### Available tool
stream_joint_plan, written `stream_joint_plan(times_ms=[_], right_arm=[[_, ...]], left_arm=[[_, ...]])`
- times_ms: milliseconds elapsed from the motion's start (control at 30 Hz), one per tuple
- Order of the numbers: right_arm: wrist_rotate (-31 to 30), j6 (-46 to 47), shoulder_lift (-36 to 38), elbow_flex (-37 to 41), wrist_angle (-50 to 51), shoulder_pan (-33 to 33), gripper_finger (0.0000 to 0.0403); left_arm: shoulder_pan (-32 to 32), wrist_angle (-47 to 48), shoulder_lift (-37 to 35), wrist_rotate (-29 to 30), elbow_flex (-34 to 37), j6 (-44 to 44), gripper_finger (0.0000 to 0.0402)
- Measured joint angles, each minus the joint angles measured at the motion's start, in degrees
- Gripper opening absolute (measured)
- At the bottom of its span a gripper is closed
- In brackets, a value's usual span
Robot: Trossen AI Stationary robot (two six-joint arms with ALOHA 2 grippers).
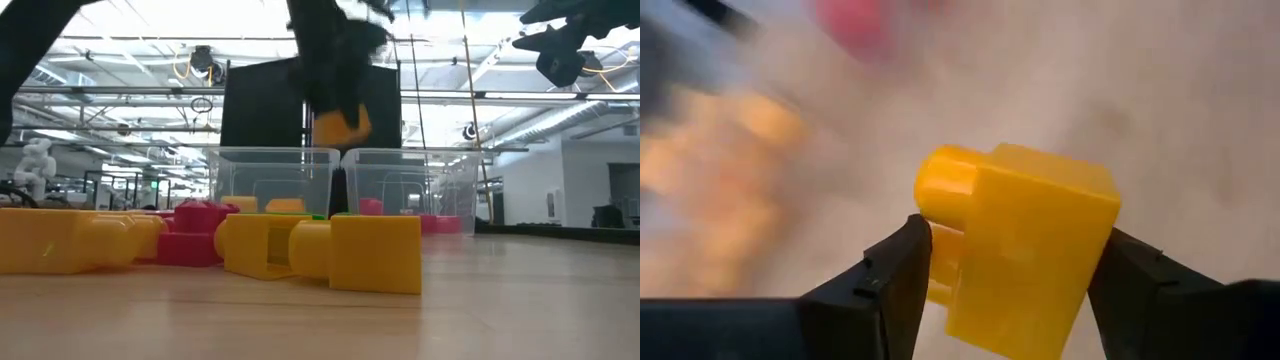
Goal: Sort blocks
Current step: Put the yellow game piece into the top left transparent bin
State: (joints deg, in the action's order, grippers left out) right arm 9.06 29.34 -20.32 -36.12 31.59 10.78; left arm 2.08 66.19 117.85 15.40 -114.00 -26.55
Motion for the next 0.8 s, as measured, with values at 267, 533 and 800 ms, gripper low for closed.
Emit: stream_joint_plan(times_ms=[267, 533, 800], right_arm=[[-0.17, 0.00, 0.00, 0.00, -0.06, 0.00, 0.0144], [-0.19, 0.51, 0.00, 0.00, -0.06, 0.00, 0.0144], [-0.20, 1.09, 0.00, 0.00, -0.04, -0.02, 0.0144]], left_arm=[[7.38, 0.23, -12.90, 24.74, -1.64, 0.35, 0.0209], [19.54, 0.86, -16.25, 25.67, -1.50, 3.15, 0.0210], [15.44, -2.70, -16.22, 7.61, -0.43, 10.16, 0.0210]])
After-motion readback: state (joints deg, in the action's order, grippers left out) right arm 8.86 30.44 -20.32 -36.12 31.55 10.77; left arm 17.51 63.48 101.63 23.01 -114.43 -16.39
